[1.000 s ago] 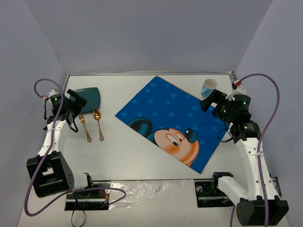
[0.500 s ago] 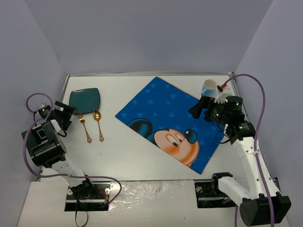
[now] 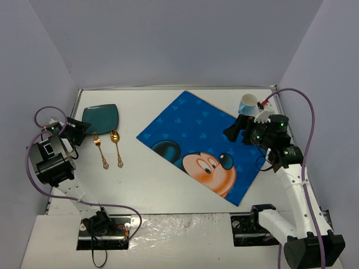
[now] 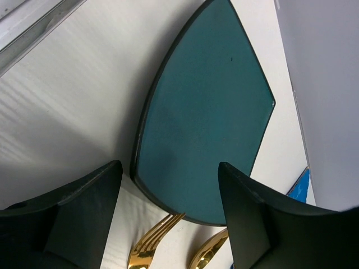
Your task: Set the dinner table for one person
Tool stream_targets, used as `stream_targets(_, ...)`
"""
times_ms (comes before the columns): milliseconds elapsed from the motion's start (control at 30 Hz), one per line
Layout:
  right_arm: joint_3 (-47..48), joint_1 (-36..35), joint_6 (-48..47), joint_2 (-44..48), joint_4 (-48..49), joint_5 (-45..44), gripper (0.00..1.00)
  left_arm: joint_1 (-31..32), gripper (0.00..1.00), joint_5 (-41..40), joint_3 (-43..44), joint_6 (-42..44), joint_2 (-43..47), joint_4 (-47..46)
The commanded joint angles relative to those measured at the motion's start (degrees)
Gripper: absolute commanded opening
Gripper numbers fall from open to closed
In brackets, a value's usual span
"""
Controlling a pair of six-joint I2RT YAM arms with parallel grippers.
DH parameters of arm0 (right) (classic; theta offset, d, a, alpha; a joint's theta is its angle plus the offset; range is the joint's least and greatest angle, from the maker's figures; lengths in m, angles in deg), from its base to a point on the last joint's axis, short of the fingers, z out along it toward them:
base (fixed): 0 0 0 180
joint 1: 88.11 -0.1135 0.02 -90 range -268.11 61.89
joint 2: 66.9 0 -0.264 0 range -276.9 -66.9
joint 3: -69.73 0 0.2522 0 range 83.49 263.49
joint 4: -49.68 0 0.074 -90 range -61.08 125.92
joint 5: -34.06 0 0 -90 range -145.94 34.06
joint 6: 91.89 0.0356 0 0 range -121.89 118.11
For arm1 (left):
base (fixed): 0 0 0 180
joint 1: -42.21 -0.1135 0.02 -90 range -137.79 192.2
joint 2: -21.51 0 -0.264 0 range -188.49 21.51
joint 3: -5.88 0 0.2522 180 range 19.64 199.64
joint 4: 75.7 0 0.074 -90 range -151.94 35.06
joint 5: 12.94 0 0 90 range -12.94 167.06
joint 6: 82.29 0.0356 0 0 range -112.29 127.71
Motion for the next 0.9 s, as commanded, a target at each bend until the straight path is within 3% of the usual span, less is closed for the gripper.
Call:
stream_targets(0,0.6,-0.3,-0.7,0.6,3.3,1.8,0.97,-0.2,0.63,0.5,0.9,-1.5,-3.0,-2.8)
stream_targets(333,0.4,-0.3,-0.5,0.6,3.3,2.4,0.96,0.9,0.55,2.3,2.0,-3.9,-8.5,-6.3)
stream_targets(433,0.2,-0.4,-0.5,0.8,3.4,2.4,0.96,1.1,0.44,2.7,2.4,-3.9,-9.3,-6.5)
stream_targets(600,-0.5,-0.3,-0.6,1.3,3.3,2.4,0.96,1.0,0.09,3.8,3.7,-4.4,-9.4,-7.0)
stream_targets(700,-0.8,-0.4,-0.5,1.7,3.3,2.1,0.96,0.9,0.01,5.3,4.4,-5.0,-8.6,-8.0)
stream_targets(867,-1.1,-0.4,-0.1,2.4,3.3,2.0,0.96,0.9,0.00,8.7,4.6,-11.5,-6.2,-15.3)
